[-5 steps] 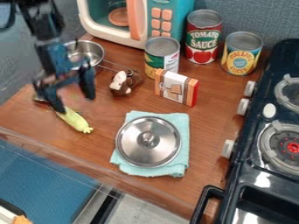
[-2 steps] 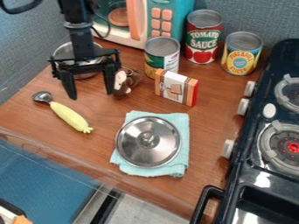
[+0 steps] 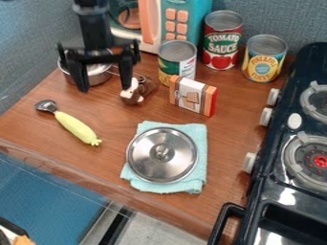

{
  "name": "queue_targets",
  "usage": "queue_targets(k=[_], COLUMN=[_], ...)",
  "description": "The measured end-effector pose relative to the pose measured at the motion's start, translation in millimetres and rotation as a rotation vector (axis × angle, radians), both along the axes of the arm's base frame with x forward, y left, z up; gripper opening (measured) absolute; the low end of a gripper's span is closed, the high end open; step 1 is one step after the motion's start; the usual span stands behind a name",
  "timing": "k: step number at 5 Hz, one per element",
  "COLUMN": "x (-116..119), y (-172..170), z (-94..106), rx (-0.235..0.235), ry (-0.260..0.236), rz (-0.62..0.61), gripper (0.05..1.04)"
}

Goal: Drop the corn on the table.

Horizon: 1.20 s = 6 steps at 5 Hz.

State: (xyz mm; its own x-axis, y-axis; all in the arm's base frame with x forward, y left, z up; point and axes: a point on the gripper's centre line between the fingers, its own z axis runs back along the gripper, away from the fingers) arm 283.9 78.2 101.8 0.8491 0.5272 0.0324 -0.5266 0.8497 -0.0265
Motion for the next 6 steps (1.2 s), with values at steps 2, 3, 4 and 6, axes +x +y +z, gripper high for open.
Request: queue_targets(k=[2, 3, 4, 6], x=[-6.1, -6.2, -6.0, -6.2], y=[-2.2, -2.2, -2.6, -2.2], z=[20.4, 20.9, 20.9, 20.9], rx=[-0.042, -0.041, -0.041, -0.041], ry=[-0.029, -0.03, -0.03, -0.03], rz=[0.037, 0.034, 0.033, 0.034], gripper=[1.0, 1.0, 1.0, 0.999])
